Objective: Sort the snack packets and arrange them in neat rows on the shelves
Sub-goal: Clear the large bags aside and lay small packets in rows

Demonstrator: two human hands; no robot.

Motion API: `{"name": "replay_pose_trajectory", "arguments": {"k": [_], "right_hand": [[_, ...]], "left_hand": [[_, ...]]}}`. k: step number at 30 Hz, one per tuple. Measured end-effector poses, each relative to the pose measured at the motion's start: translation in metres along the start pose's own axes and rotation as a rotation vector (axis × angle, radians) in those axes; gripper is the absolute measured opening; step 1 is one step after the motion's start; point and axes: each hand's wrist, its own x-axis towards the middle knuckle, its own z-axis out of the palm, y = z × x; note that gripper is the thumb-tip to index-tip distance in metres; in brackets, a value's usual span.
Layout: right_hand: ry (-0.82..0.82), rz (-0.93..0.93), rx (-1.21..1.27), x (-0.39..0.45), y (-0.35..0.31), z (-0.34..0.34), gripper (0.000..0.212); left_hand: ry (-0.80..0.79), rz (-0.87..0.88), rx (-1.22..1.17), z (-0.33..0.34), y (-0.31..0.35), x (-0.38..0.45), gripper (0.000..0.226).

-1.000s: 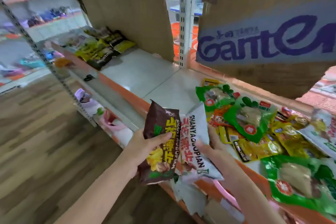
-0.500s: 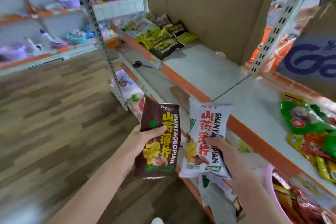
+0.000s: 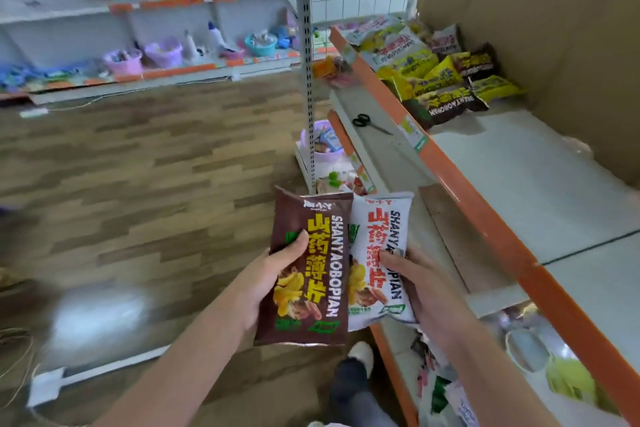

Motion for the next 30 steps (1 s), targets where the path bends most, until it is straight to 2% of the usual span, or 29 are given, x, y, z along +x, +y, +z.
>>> {"name": "replay_pose_trajectory", "arguments": {"k": [3,6,10,11,12,14,16,19,23,25,30], "right_hand": [[-0.049,0.041,-0.025,0.032,-0.020,0.000,0.030],[-0.119,-0.001,-0.103,0.065,-0.050,-0.003,0.038],[-0.052,-0.044,-0.162,0.108,-0.088,-0.022,0.041],[-0.029,-0.045,-0.164,0.114,-0.096,-0.030,0.041],[-0.005,-0.049,-0.165,0.120,-0.104,-0.039,0.040],[0.037,-0.074,-0.169,0.127,-0.118,-0.061,0.032],[0.106,-0.111,-0.167,0.133,-0.130,-0.085,0.027],[0.297,-0.176,-0.180,0.146,-0.140,-0.124,0.029],[0.558,-0.222,-0.146,0.151,-0.146,-0.172,0.021],[0.657,-0.244,-0.141,0.149,-0.146,-0.190,0.023],[0.738,-0.285,-0.163,0.148,-0.142,-0.210,0.029]], "left_hand": [[0.019,0.012,-0.022,0.003,0.019,0.020,0.044],[0.058,0.064,-0.017,0.015,0.046,0.048,0.038],[0.052,0.142,0.009,0.047,0.086,0.094,0.015],[0.032,0.143,0.025,0.057,0.092,0.105,0.017],[0.014,0.121,0.049,0.066,0.096,0.115,0.025],[-0.045,-0.005,0.088,0.088,0.099,0.130,0.023],[-0.077,-0.050,0.143,0.107,0.099,0.143,0.012],[-0.072,0.031,0.238,0.130,0.104,0.168,0.031],[-0.051,0.155,0.321,0.163,0.120,0.194,0.036],[-0.032,0.220,0.423,0.179,0.128,0.211,0.039],[-0.116,0.391,0.759,0.219,0.142,0.259,0.037]]}}
